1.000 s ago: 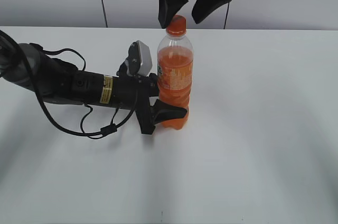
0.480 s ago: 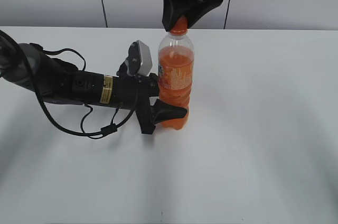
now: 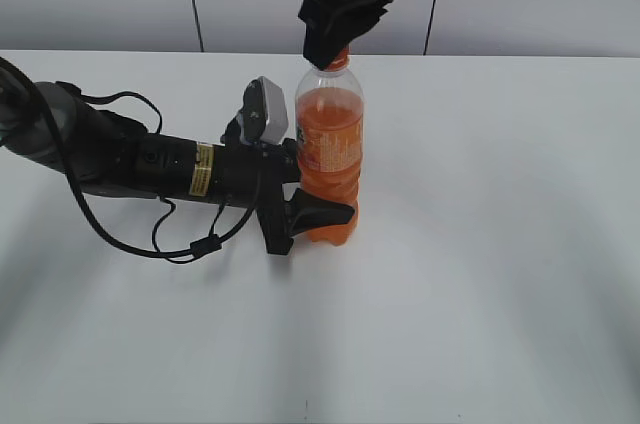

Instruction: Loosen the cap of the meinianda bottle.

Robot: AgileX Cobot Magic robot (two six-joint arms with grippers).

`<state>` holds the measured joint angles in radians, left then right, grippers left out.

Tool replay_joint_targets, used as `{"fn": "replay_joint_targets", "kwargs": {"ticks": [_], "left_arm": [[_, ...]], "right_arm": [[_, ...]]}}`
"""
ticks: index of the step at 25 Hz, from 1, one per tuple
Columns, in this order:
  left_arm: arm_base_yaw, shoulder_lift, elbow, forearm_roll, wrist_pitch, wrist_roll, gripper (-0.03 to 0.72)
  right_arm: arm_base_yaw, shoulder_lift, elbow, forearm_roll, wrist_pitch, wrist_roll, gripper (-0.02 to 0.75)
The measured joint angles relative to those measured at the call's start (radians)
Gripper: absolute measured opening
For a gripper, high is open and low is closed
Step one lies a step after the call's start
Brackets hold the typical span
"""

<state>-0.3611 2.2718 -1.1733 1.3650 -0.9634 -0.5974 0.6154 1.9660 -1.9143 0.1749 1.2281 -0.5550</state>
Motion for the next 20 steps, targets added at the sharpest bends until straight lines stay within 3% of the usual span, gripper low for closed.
{"fn": "replay_joint_targets", "kwargs": {"ticks": [10, 14, 20], "left_arm": [[0.000, 0.000, 0.000, 0.000, 0.000, 0.004, 0.402], [0.000, 0.000, 0.000, 0.000, 0.000, 0.004, 0.402], [0.000, 0.000, 0.000, 0.000, 0.000, 0.004, 0.402]], "right_arm": [[0.000, -0.001, -0.001, 0.008, 0.003, -0.687, 0.274], [0.000, -0.001, -0.001, 0.008, 0.004, -0.777, 0.274], [0.000, -0.001, -0.002, 0.008, 0.002, -0.762, 0.305]]}}
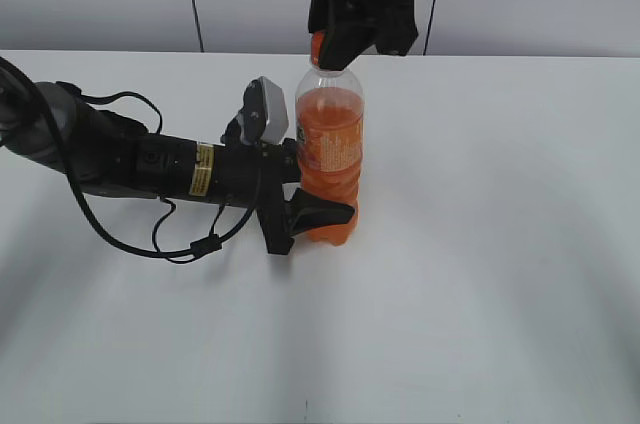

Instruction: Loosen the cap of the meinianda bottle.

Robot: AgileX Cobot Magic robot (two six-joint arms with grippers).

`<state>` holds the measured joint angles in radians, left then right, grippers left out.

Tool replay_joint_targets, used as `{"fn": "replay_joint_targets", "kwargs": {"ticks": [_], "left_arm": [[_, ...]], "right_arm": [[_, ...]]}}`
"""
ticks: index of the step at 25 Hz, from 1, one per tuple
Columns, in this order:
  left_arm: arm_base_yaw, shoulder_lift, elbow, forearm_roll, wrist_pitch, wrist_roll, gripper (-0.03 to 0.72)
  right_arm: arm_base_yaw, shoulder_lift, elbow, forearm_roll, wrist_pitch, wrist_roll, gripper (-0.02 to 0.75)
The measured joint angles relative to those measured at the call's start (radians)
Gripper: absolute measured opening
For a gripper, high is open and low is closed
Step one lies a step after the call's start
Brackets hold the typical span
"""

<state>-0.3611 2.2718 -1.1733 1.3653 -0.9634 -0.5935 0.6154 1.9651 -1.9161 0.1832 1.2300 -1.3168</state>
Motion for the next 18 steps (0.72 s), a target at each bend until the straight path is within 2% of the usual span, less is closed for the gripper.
{"fn": "replay_joint_targets", "kwargs": {"ticks": [5, 12, 15, 18], "left_arm": [[0.000, 0.000, 0.000, -0.001, 0.002, -0.004, 0.402], [0.000, 0.000, 0.000, -0.001, 0.002, -0.005, 0.402], [0.000, 0.000, 0.000, -0.001, 0.002, -0.005, 0.402], [0.000, 0.000, 0.000, -0.001, 0.002, -0.005, 0.402]], "right_arm": [[0.000, 0.000, 0.000, -0.003, -0.002, 0.052, 0.459], [0.000, -0.035, 0.000, 0.045, -0.002, 0.132, 0.494], [0.000, -0.046, 0.000, 0.045, -0.002, 0.387, 0.494], [0.000, -0.046, 0.000, 0.031, -0.014, 0.788, 0.494]]}}
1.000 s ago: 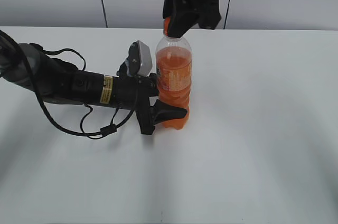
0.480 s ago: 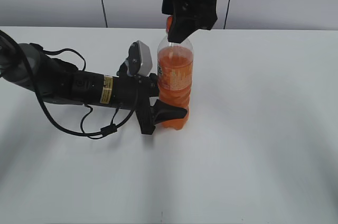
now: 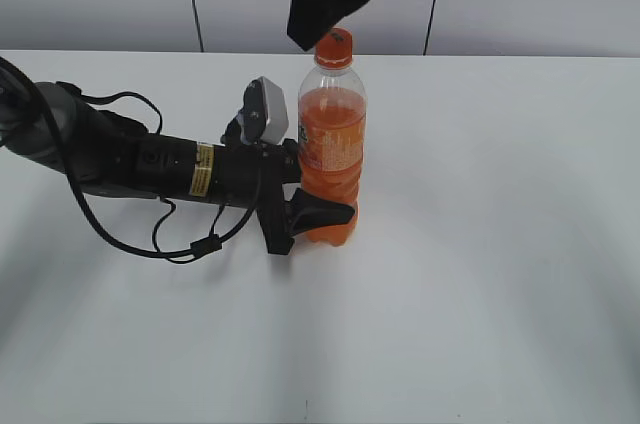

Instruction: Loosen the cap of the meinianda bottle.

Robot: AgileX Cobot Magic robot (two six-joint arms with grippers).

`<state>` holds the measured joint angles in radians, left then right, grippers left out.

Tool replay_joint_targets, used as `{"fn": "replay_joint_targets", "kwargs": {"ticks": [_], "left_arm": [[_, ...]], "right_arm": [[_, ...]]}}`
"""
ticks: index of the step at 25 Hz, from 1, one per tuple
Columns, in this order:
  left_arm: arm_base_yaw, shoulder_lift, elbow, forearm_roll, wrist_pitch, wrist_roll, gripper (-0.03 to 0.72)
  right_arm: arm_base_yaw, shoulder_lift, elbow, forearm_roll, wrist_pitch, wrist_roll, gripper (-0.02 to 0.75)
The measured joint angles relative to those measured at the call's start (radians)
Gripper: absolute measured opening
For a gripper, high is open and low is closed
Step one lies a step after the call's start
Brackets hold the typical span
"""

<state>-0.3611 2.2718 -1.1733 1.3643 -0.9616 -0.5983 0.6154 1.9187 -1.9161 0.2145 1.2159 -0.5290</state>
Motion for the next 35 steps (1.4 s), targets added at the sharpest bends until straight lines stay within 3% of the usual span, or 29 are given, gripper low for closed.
{"fn": "replay_joint_targets", "kwargs": {"ticks": [3, 10, 27, 35], "left_arm": [[0.000, 0.000, 0.000, 0.000, 0.000, 0.000, 0.402], [0.000, 0.000, 0.000, 0.000, 0.000, 0.000, 0.402], [0.000, 0.000, 0.000, 0.000, 0.000, -0.001, 0.402], [0.000, 0.000, 0.000, 0.000, 0.002, -0.001, 0.402]], "right_arm": [[0.000, 0.000, 0.000, -0.033, -0.005, 0.313, 0.494], [0.000, 0.000, 0.000, -0.146, 0.000, 0.656, 0.494], [0.000, 0.024, 0.000, -0.092, 0.000, 0.686, 0.494], [0.000, 0.028, 0.000, -0.090, 0.001, 0.686, 0.389]]}}
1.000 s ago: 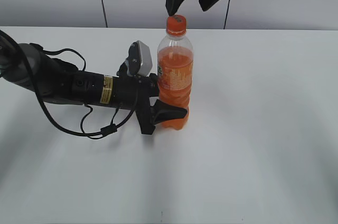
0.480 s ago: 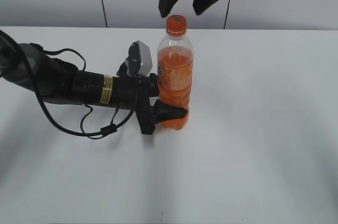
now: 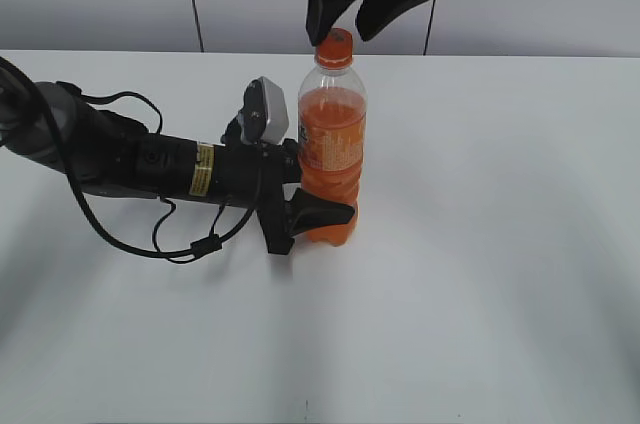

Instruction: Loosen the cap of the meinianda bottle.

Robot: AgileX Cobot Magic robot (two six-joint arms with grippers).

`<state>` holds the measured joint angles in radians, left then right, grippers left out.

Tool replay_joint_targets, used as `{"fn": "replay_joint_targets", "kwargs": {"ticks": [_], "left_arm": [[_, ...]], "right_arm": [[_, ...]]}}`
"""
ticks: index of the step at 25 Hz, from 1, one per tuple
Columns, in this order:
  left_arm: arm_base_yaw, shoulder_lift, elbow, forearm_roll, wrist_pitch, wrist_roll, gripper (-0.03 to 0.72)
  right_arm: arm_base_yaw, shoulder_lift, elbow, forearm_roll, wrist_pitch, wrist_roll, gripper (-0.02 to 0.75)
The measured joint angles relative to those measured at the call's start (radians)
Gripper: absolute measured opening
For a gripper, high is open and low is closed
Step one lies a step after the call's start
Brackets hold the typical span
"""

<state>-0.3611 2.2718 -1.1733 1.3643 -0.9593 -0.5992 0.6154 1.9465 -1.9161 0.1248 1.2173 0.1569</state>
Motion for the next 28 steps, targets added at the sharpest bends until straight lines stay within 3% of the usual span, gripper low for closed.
{"fn": "replay_joint_targets", "kwargs": {"ticks": [11, 15, 19, 23, 28], "left_arm": [[0.000, 0.000, 0.000, 0.000, 0.002, -0.001, 0.402], [0.000, 0.000, 0.000, 0.000, 0.003, -0.001, 0.402], [0.000, 0.000, 0.000, 0.000, 0.005, -0.001, 0.402], [0.000, 0.000, 0.000, 0.000, 0.005, -0.002, 0.402], [0.000, 0.000, 0.000, 0.000, 0.004, -0.001, 0.402]], "right_arm": [[0.000, 0.021, 0.000, 0.023, 0.000, -0.004, 0.375], [0.000, 0.021, 0.000, 0.024, -0.001, -0.007, 0.293], [0.000, 0.021, 0.000, 0.024, -0.001, -0.042, 0.282], [0.000, 0.021, 0.000, 0.027, -0.001, -0.157, 0.282], [0.000, 0.021, 0.000, 0.038, -0.001, -0.506, 0.280]]}}
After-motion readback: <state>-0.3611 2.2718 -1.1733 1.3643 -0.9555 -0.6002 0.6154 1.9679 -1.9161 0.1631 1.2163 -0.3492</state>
